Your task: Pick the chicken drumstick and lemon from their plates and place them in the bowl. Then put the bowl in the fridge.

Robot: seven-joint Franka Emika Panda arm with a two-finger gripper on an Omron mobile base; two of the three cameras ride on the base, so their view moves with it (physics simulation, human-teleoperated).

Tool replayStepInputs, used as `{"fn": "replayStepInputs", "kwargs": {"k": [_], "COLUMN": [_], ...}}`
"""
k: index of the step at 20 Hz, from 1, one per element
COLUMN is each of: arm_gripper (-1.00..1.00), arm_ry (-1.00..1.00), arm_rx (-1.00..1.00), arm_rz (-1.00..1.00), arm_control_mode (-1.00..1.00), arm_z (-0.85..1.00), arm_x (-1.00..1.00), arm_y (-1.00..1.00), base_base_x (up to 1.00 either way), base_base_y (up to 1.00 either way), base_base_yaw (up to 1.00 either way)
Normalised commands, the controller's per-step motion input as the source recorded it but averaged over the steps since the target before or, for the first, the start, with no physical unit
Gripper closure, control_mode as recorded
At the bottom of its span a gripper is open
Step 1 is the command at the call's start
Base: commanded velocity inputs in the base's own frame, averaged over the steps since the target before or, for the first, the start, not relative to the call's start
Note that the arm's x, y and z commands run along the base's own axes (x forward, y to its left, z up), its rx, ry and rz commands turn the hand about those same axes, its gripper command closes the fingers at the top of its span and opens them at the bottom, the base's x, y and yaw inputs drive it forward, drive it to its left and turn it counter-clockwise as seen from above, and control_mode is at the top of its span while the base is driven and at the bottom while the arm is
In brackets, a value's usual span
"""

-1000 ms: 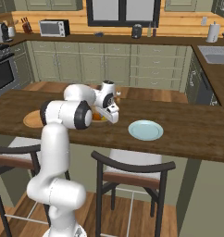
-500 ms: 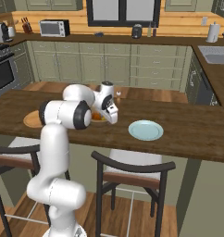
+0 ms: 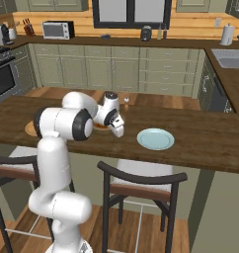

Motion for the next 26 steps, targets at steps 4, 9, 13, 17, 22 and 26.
{"fn": "replayStepInputs", "kwargs": {"k": [4,9,13,17,22,26], "arm_gripper": [-1.00,-1.00,-1.00,-1.00,-1.00,-1.00], "arm_ry": [-0.06,-0.01,0.00,0.00,0.00,0.00], "arm_rx": [0.00,0.00,0.00,0.00,0.01,0.03], "arm_rz": [-0.06,-0.09,-0.10,-0.09,-0.05,-0.03], "arm_control_mode": [-1.00,-1.00,-1.00,-1.00,-1.00,-1.00], "arm_z": [0.00,0.00,-0.01,-0.18,-0.50,-0.59], "arm_x": [0.09,0.39,0.37,0.11,-0.10,-0.20], "arm_y": [0.01,0.00,0.07,0.12,0.05,0.00], "base_base_x": [0.00,0.00,0.00,0.00,0.00,0.00], "base_base_y": [0.00,0.00,0.00,0.00,0.00,0.00], "base_base_yaw": [0.00,0.00,0.00,0.00,0.00,0.00]}}
